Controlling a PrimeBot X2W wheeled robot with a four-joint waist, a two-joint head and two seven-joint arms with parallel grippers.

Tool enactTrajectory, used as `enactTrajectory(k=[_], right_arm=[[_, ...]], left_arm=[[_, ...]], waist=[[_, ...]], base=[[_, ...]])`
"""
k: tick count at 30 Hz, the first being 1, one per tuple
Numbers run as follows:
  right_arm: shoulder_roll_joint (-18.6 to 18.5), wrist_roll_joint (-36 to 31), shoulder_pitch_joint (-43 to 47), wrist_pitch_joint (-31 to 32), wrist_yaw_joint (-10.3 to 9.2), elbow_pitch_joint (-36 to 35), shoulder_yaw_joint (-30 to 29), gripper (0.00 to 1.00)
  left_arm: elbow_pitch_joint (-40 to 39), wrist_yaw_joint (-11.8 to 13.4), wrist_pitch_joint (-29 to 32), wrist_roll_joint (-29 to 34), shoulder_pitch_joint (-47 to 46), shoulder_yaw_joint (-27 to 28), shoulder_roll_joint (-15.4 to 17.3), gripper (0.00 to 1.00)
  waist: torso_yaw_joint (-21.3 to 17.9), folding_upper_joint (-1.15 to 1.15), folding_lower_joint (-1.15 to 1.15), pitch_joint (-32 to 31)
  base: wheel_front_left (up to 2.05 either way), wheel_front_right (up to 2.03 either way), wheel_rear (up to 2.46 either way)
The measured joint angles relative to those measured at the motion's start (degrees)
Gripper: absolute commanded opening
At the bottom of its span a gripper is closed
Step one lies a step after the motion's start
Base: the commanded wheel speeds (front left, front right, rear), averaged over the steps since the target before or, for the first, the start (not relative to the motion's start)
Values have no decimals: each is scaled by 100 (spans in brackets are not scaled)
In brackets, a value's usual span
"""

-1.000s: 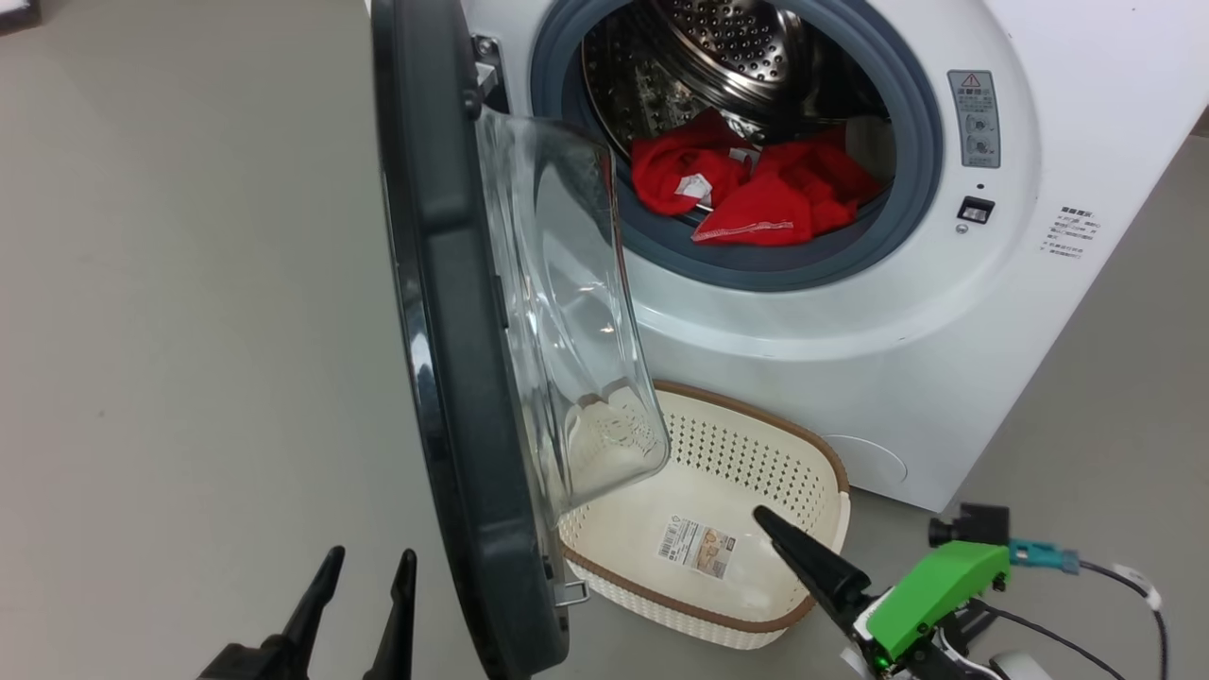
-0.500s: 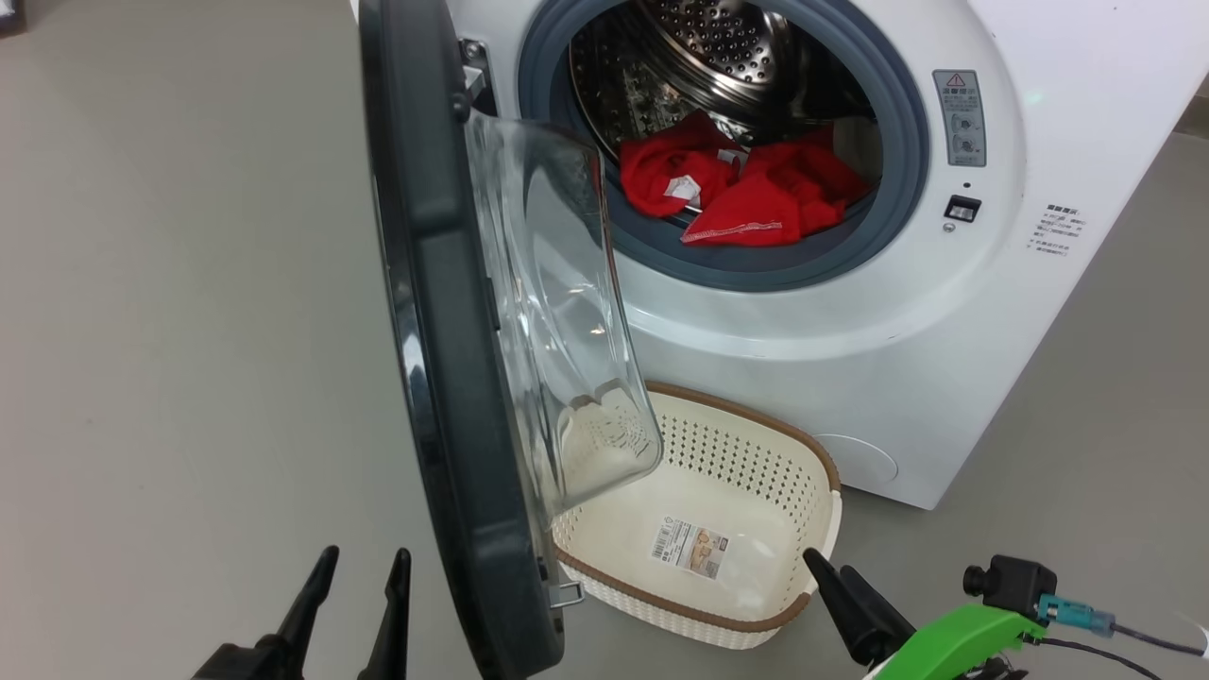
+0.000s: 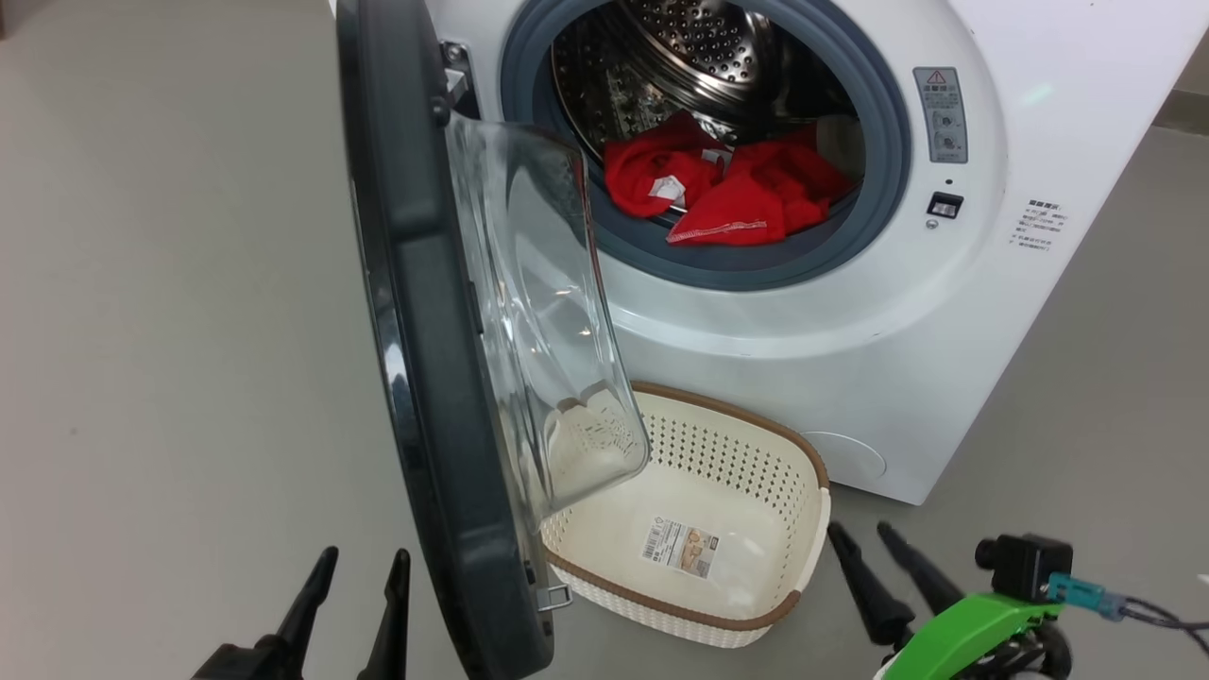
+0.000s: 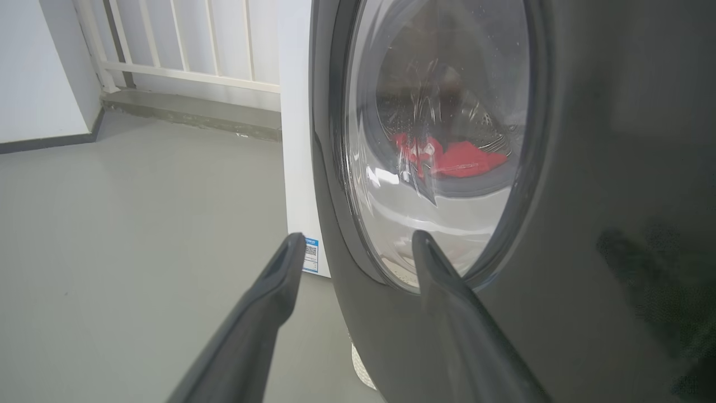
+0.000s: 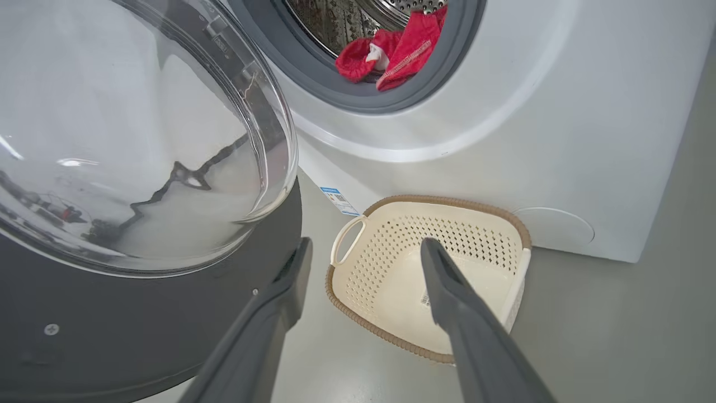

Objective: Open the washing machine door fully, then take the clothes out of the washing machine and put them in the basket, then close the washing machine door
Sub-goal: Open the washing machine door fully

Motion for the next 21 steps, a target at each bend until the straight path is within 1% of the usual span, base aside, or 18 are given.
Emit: enactTrajectory(k=[3, 7, 16, 18, 21], right_arm=[[70, -735, 40, 0, 0, -183, -389, 100], [324, -1572, 346, -1, 0, -490, -876, 100], [736, -3175, 877, -11, 0, -1414, -1945, 100], [810, -3349, 975, -19, 0, -1600, -2132, 100], [888, -3561, 1095, -26, 0, -1729, -2210, 100]], left_arm=[[0, 0, 0, 0, 0, -2, -1, 100], [0, 0, 0, 0, 5, -7, -2, 100], [-3, 0, 0, 0, 47, -23, -8, 100], [-3, 0, 0, 0, 48, -20, -7, 100], [-7, 0, 0, 0, 48, -15, -8, 100]], waist=[[-16, 0, 0, 2], [-25, 0, 0, -3], [-1, 0, 0, 12], [7, 0, 0, 13], [12, 0, 0, 7]], base=[[0, 0, 0], [0, 0, 0], [0, 0, 0], [0, 0, 0], [0, 0, 0]])
